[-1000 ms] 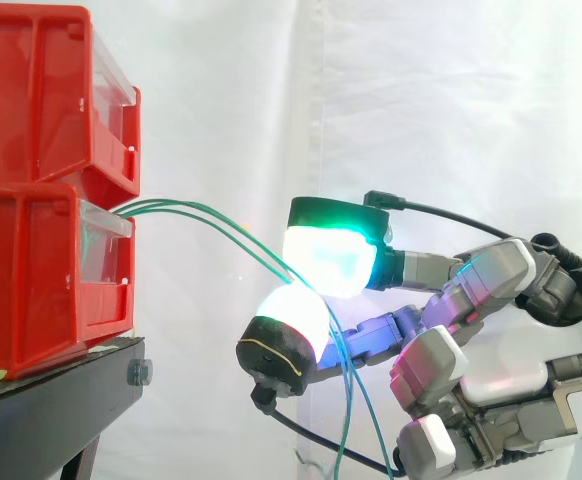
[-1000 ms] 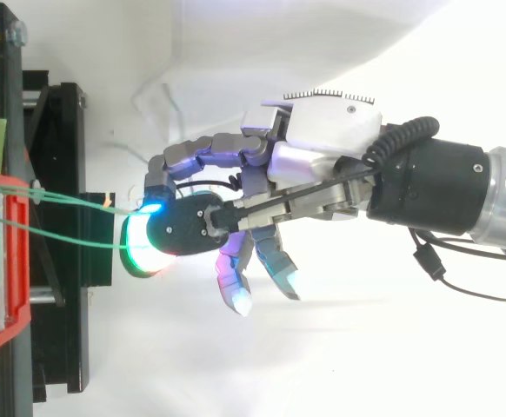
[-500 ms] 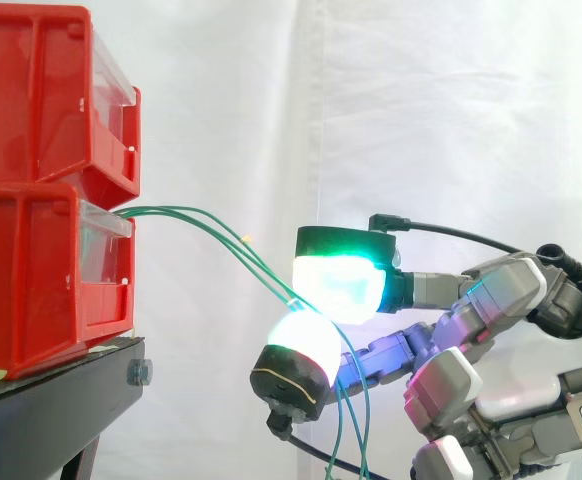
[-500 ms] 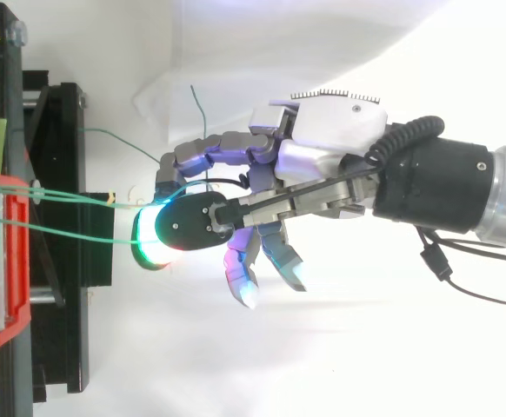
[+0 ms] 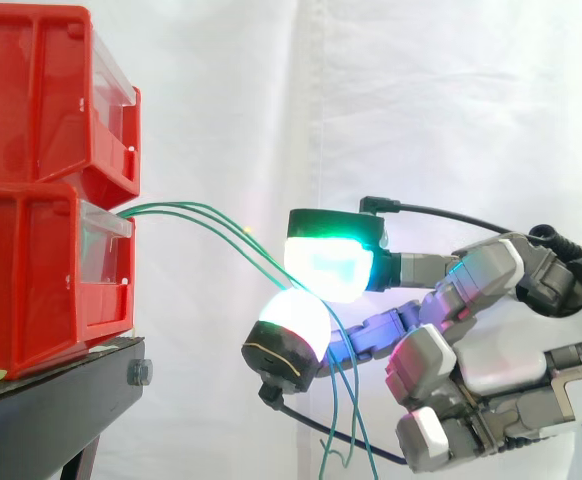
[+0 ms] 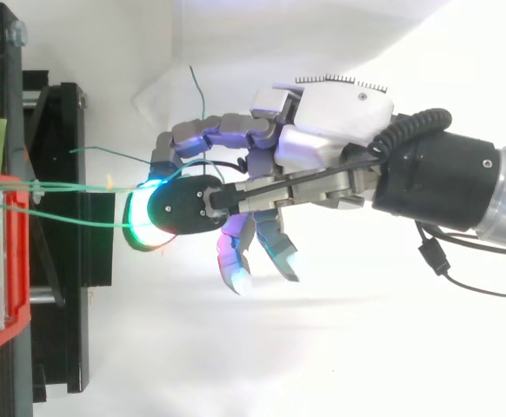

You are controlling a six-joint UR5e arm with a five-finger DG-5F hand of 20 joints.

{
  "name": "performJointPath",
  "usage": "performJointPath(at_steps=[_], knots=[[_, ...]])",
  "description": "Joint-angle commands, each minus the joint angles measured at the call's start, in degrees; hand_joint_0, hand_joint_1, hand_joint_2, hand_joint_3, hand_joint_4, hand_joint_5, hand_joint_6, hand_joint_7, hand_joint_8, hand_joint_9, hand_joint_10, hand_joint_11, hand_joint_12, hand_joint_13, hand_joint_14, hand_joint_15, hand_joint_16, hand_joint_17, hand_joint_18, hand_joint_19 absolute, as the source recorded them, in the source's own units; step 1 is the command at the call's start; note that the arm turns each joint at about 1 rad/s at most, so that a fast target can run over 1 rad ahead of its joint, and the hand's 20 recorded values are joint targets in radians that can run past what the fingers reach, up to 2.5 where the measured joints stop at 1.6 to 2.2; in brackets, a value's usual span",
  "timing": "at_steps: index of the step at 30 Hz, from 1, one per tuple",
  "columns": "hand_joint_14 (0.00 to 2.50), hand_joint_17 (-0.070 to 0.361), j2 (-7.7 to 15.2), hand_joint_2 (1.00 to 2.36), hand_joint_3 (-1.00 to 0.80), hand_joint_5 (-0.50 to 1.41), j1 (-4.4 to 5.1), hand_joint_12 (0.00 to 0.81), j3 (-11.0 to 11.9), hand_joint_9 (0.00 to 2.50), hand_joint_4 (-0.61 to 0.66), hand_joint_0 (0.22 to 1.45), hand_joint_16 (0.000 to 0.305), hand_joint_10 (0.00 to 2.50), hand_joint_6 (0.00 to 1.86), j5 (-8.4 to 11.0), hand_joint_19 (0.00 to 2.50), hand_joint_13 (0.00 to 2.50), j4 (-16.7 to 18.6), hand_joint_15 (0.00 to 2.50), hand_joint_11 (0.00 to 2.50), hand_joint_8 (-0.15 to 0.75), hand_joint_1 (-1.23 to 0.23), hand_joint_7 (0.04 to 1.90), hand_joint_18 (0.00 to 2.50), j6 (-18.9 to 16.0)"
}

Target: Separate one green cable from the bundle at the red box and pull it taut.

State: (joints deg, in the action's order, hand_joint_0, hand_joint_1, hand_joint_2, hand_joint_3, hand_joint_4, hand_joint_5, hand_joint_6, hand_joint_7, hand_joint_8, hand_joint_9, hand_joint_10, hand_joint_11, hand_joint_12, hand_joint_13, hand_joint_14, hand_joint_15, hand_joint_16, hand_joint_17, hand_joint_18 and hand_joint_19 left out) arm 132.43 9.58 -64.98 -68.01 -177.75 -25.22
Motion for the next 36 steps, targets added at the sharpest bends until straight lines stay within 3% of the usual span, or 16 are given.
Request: performJointPath(at_steps=[1, 3, 4, 7, 12, 14, 15, 17, 18, 20, 22, 24, 25, 27, 30, 36], knots=[[0.02, 0.086, -0.06, 1.01, -0.35, 0.14, 0.09, 0.284, 0.56, 1.95, 0.02, 0.76, 0.038, 0.02, 0.50, 1.39, 0.76, 1.42, -0.23, 0.74, 0.51, 0.183, -0.72, 1.30, 1.05, 0.78], [0.02, 0.090, 0.02, 1.00, -0.50, 0.14, 0.18, 0.289, 0.82, 1.93, 0.08, 0.68, 0.040, 0.02, 0.50, 2.80, 0.75, 1.41, -0.49, 0.74, 0.49, 0.193, -0.70, 1.32, 1.05, 1.57], [0.02, 0.099, 0.02, 1.00, -0.50, 0.14, 0.27, 0.295, 1.00, 1.93, 0.11, 0.55, 0.044, 0.02, 0.50, 3.41, 0.73, 1.42, -0.49, 0.73, 0.46, 0.192, -0.61, 1.33, 1.06, 1.93], [0.02, 0.145, 0.02, 1.00, -0.50, 0.14, 0.53, 0.346, 1.08, 1.96, 0.18, 0.37, 0.064, 0.01, 0.50, 4.47, 0.59, 1.51, -0.32, 0.64, 0.32, 0.239, -0.40, 1.33, 1.24, 3.24], [0.02, 0.158, 0.02, 1.00, -0.50, 0.14, 0.88, 0.359, 1.08, 1.93, 0.20, 0.32, 0.070, 0.01, 0.50, 5.96, 0.54, 1.50, -0.32, 0.58, 0.23, 0.249, -0.18, 1.32, 1.21, 4.65], [0.01, 0.155, 0.02, 1.00, -0.50, 0.14, 1.06, 0.359, 1.08, 1.92, 0.19, 0.34, 0.069, 0.01, 0.50, 7.54, 0.55, 1.49, -0.32, 0.58, 0.21, 0.245, -0.11, 1.31, 1.18, 5.18], [0.02, 0.153, 0.02, 1.00, -0.50, 0.14, 1.41, 0.356, 1.08, 1.92, 0.18, 0.35, 0.068, 0.01, 0.50, 9.92, 0.55, 1.49, -0.40, 0.58, 0.22, 0.248, -0.09, 1.30, 1.16, 5.79], [0.02, 0.143, -0.06, 1.00, -0.50, 0.14, 1.50, 0.345, 1.08, 1.93, 0.16, 0.38, 0.063, 0.01, 0.50, 11.15, 0.58, 1.47, -0.40, 0.59, 0.23, 0.232, -0.05, 1.30, 1.10, 6.23], [0.02, 0.140, 0.02, 1.00, -0.50, 0.14, 1.67, 0.341, 1.08, 1.92, 0.15, 0.39, 0.062, 0.01, 0.50, 12.64, 0.59, 1.46, -0.40, 0.58, 0.24, 0.228, -0.05, 1.30, 1.08, 6.50], [0.02, 0.132, 0.02, 1.00, -0.50, 0.15, 1.76, 0.328, 1.08, 1.92, 0.13, 0.42, 0.059, 0.01, 0.50, 13.87, 0.60, 1.44, -0.40, 0.59, 0.23, 0.223, -0.06, 1.31, 1.04, 6.41], [0.02, 0.128, 0.02, 1.00, -0.50, 0.15, 1.94, 0.318, 1.35, 1.92, 0.12, 0.43, 0.057, 0.01, 0.50, 16.68, 0.62, 1.43, -0.58, 0.60, 0.24, 0.221, -0.08, 1.31, 1.01, 5.88], [0.02, 0.123, 0.02, 1.00, -0.50, 0.15, 1.94, 0.316, 1.79, 1.92, 0.12, 0.45, 0.055, 0.01, 0.50, 17.91, 0.62, 1.42, -1.02, 0.60, 0.26, 0.213, -0.11, 1.31, 0.99, 5.09], [0.02, 0.119, 0.02, 1.00, -0.50, 0.15, 2.02, 0.313, 2.31, 1.91, 0.11, 0.47, 0.053, 0.01, 0.50, 18.71, 0.64, 1.41, -2.86, 0.61, 0.26, 0.203, -0.16, 1.31, 0.97, 3.95], [0.02, 0.111, 0.02, 1.00, -0.50, 0.14, 2.11, 0.303, 3.10, 1.90, 0.10, 0.50, 0.049, 0.01, 0.50, 18.88, 0.67, 1.39, -6.29, 0.62, 0.29, 0.198, -0.21, 1.31, 0.93, 3.07], [0.02, 0.097, 0.02, 1.00, -0.50, 0.14, 2.29, 0.281, 3.72, 1.90, 0.07, 0.60, 0.043, 0.02, 0.50, 18.79, 0.70, 1.35, -8.31, 0.66, 0.35, 0.179, -0.37, 1.29, 0.88, 2.45], [0.02, 0.090, 0.02, 1.00, -0.50, 0.15, 2.73, 0.287, 3.72, 1.96, 0.05, 0.74, 0.040, 0.02, 0.50, 19.06, 0.69, 1.37, -8.23, 0.66, 0.43, 0.179, -0.64, 1.28, 0.90, 2.54]])
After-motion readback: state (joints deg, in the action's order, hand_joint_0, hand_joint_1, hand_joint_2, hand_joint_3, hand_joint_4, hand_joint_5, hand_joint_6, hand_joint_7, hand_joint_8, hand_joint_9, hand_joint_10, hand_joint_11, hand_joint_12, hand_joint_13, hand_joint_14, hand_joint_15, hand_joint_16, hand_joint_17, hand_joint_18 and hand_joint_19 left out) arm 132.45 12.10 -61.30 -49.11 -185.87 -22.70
